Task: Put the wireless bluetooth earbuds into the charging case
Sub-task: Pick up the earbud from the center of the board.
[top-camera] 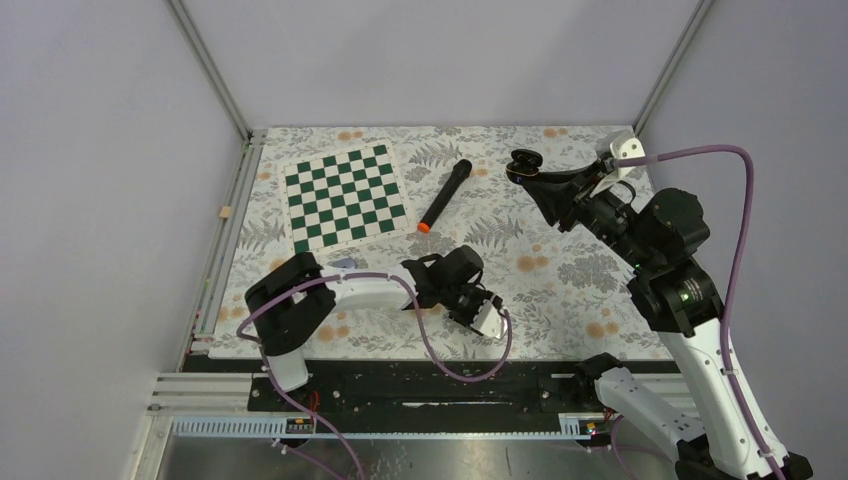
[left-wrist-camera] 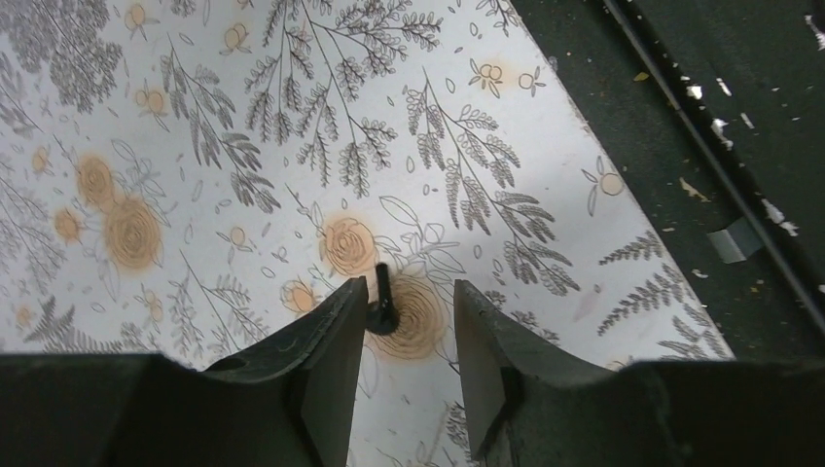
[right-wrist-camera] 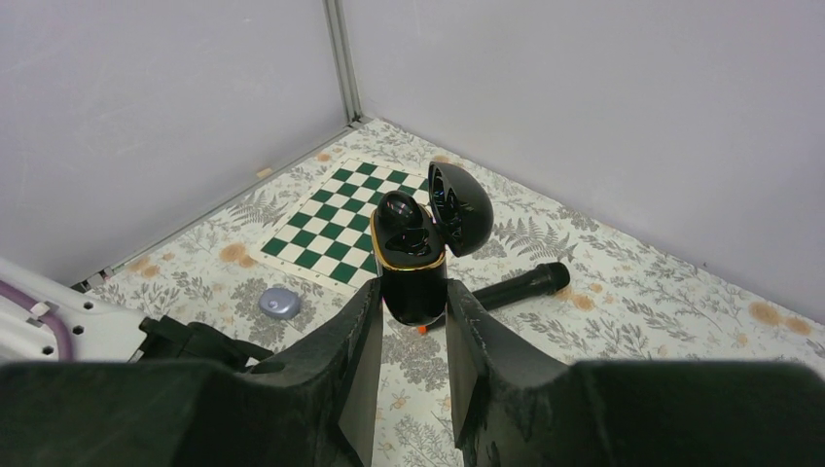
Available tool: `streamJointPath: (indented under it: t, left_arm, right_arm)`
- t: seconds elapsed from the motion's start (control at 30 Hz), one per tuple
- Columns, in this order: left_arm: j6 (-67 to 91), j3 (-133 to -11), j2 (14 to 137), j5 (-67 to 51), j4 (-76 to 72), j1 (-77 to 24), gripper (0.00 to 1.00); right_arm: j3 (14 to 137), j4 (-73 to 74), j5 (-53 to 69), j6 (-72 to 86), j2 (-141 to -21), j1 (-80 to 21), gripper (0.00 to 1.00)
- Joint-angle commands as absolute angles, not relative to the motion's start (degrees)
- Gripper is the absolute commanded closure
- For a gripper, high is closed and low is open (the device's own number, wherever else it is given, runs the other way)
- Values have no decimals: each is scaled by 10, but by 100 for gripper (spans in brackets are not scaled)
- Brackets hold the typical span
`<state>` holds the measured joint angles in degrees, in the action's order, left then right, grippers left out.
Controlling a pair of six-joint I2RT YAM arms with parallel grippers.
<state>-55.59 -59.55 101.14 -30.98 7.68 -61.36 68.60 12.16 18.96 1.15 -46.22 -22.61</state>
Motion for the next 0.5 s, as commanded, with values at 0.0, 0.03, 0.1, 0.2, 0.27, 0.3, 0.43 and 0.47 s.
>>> streamJointPath:
  t: [0.0,0.03,0.1,0.2,0.27,0.3,0.43,0.47]
  left_arm:
    - [-629,-633,1028,-343,81,-613,60]
    - [-636,-633,1033,-338,82,-613,60]
    - [-647,-636,1044,-324,86,-613,60]
    - [-645,-650,1059,-310,104,-606,62]
    - [-643,-656,1064,-310,113,-599,63]
    - [-642,-658,1068,-307,115,-596,64]
    - [-649,-681,1084,-300,139,-589,68]
    - [-648,-690,1089,-300,150,-589,69]
  right_arm:
    - [685,120,176,5,-453,-223,100]
    - [685,120,176,5,-453,-223,100]
    - [684,123,175,4,-451,-223,100]
    - [681,123,175,4,-450,-222,100]
    - [680,123,173,4,-451,-222,100]
    - [679,122,173,5,-450,-222,100]
    - [674,122,172,10,-451,-221,100]
    - [673,121,172,11,-452,-221,100]
